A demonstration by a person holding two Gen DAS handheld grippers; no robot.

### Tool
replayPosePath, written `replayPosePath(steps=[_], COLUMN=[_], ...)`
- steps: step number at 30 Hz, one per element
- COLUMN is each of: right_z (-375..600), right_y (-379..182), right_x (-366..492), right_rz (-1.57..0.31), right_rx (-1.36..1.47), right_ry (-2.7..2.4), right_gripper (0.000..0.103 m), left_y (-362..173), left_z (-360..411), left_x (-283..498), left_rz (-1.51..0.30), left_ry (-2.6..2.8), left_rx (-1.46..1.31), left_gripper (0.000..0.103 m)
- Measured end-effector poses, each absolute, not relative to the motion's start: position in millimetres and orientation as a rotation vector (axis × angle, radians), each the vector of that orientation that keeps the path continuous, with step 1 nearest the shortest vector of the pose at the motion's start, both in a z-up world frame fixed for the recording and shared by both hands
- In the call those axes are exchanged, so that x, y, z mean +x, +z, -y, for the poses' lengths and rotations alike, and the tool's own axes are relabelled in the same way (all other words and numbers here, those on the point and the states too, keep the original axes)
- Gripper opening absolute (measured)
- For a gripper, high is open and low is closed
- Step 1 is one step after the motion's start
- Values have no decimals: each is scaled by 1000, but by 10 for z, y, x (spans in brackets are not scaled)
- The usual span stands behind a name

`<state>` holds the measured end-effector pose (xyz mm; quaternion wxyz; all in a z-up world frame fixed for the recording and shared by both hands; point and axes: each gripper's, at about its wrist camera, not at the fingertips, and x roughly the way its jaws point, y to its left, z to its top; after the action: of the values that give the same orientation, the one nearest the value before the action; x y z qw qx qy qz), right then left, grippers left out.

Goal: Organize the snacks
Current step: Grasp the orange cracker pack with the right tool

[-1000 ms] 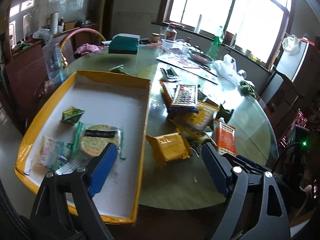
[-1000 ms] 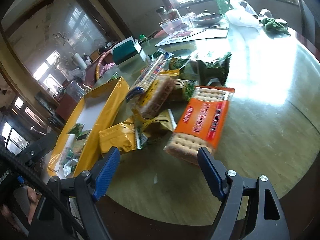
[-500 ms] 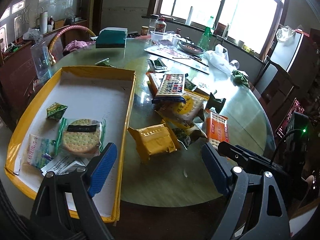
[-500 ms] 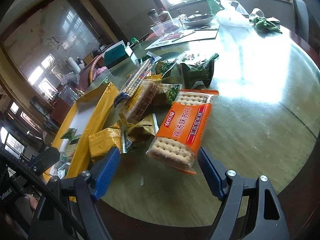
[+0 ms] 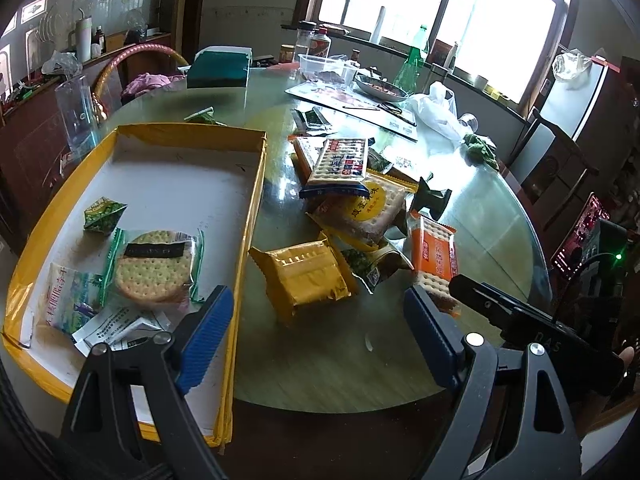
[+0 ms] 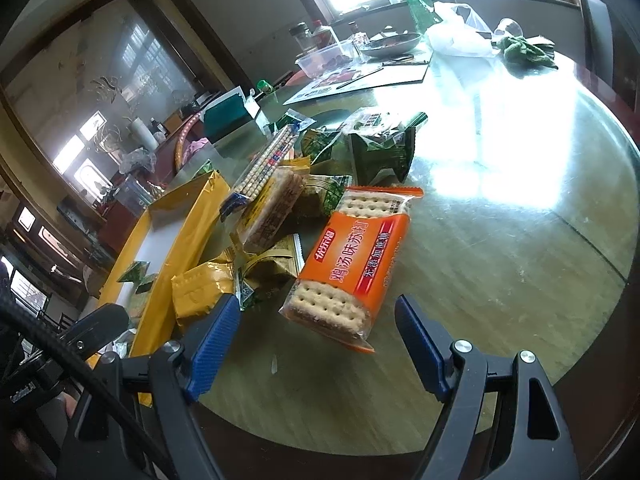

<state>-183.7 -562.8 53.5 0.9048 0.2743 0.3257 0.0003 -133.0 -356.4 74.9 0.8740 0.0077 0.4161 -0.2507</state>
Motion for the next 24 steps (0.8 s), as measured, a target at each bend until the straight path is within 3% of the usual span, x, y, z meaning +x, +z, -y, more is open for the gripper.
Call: replayPosePath(steps=[20, 23, 24], right_z=[5646, 5546, 5521], right_y=[454, 439, 438], right_x=[-1212, -1112, -1100], right_rz=[-823, -835, -841], right_rx=[528, 434, 403], right_ry=[-166, -220, -238], right_gripper=[80, 78, 73], left_y=[656, 654, 657], left_z=[3588, 3587, 3579], left_x=[-1293, -1272, -1267], left_rz=[-896, -901, -900], left_ry=[-528, -527, -526], left_rx=[35, 38, 39], left_gripper=[87, 87, 87])
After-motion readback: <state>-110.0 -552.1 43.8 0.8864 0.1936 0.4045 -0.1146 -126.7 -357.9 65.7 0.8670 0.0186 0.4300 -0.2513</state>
